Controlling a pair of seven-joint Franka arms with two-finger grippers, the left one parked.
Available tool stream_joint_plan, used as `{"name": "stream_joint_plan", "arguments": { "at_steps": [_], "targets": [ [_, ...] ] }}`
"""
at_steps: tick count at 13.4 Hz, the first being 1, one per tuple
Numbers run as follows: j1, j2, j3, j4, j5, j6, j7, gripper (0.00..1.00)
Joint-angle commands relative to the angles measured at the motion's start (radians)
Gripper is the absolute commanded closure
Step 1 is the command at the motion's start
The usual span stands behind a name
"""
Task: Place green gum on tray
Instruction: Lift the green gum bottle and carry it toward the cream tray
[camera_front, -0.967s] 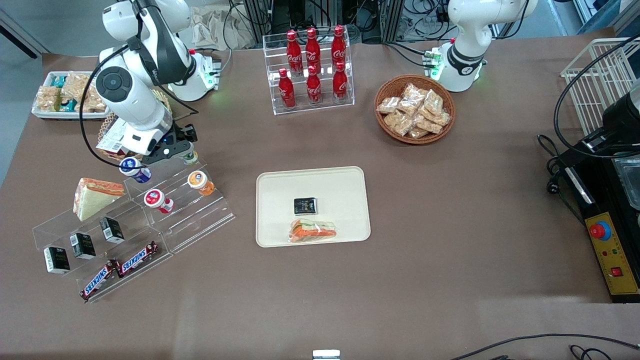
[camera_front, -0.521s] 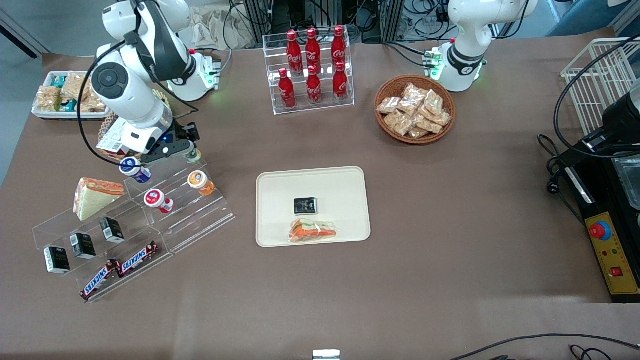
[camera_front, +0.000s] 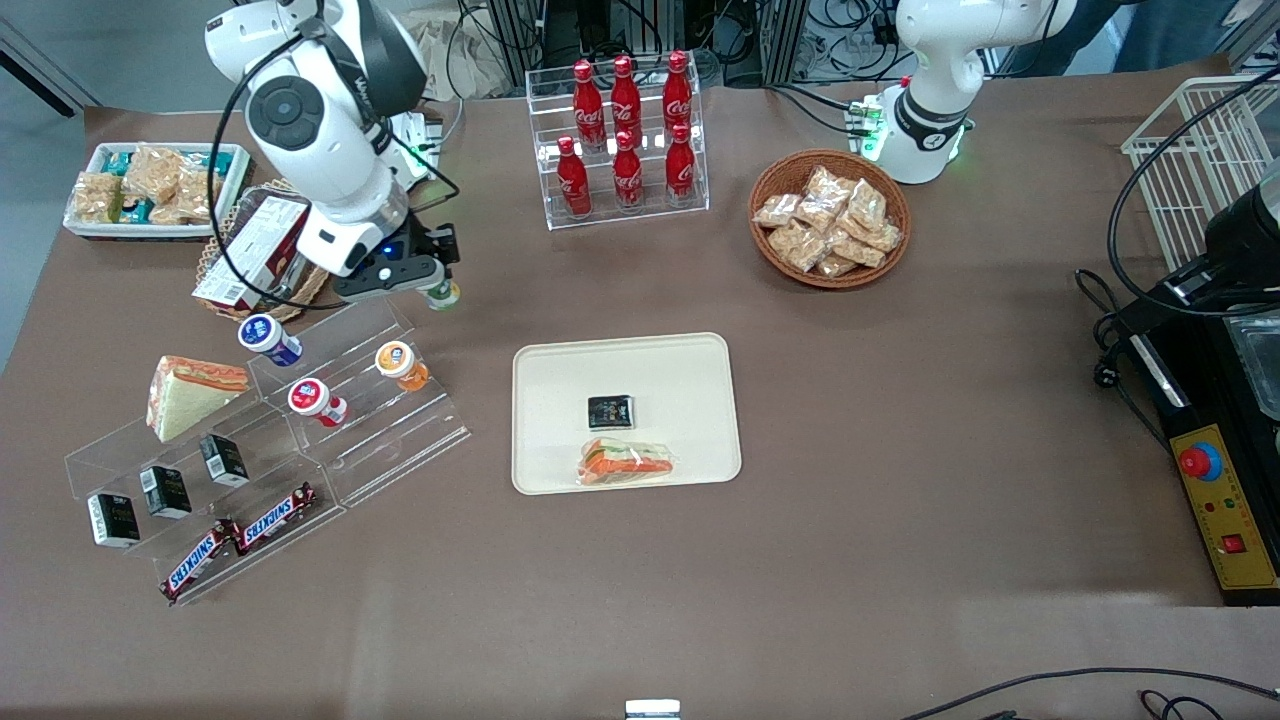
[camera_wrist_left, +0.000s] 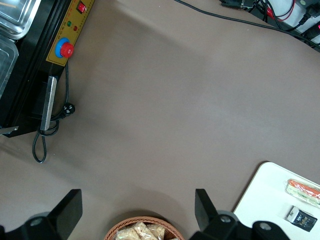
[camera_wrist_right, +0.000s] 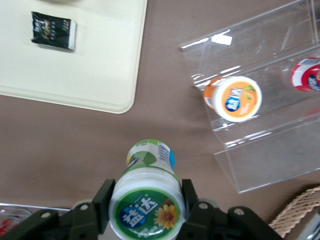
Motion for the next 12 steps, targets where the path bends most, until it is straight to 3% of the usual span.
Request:
{"name": "stream_joint_plan", "arguments": {
  "at_steps": [1, 7, 10, 12],
  "targets": [
    [-0.001, 0.146, 0.062, 0.127, 0.023, -0.009, 0.138, 0.82],
    [0.032, 0.366, 0.087, 0.228, -0.014, 0.142, 0.260, 0.82],
    [0.032, 0.450, 0.087, 0.230, -0.132, 0.208, 0.284, 0.82],
    [0.032, 0.487, 0.087, 0.232, -0.170, 0.213, 0.315, 0.82]
  ]
}}
